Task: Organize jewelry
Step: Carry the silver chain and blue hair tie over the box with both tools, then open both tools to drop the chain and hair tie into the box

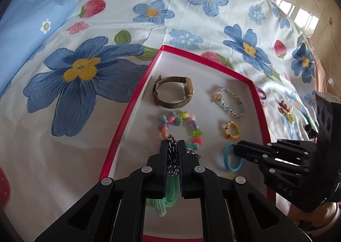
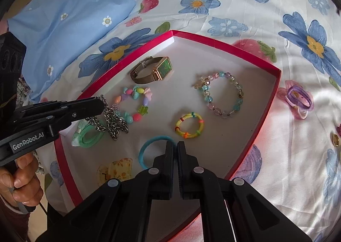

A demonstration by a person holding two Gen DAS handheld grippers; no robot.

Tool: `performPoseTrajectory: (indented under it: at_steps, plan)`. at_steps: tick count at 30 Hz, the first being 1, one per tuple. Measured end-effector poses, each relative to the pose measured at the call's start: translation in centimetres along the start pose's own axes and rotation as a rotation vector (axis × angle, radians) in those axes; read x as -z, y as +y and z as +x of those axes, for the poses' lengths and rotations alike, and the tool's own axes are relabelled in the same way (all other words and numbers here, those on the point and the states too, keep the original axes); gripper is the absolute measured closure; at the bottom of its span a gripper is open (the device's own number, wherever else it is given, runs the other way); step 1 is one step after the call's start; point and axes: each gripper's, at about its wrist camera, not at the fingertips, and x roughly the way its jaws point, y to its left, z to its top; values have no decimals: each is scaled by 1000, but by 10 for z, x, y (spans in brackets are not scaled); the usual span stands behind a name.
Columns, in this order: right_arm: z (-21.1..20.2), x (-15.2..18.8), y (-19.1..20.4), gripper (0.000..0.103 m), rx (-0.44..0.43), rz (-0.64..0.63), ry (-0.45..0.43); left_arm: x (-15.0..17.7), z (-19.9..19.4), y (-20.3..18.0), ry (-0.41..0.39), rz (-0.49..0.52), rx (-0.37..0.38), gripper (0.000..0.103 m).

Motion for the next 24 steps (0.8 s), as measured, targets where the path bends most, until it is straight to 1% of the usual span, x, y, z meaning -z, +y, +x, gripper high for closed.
performPoseTrajectory:
  at_steps: [2,12,14,16,20,21,23,24]
  plan:
    - [0,0,1,96,-1,-2,1,1,3,1,6,-7,-4,96]
    - [-1,1,2,95,-20,10,-3,2,7,2,15,-15,-26,95]
    - [-2,1,1,95,-26,17,-9,2,7,1,12,-13,-41,93]
    - [-4,2,0,94,-30,27,-16,3,6,1,11,-15,-44,87]
    - [-11,4,-4,81,-43,52,-39,2,1,1,0,-17,-50,82]
    - [-13,4,-5,81,-46,58,-48,2,0,0,-3,-16,-50,80]
    - [-20,4,-8,78,-53,75,-72,3,-4,0,-7,-19,-51,75]
    - [-23,5,-9,74,-59,81,-79,3,-6,-1,-11,-20,-52,67]
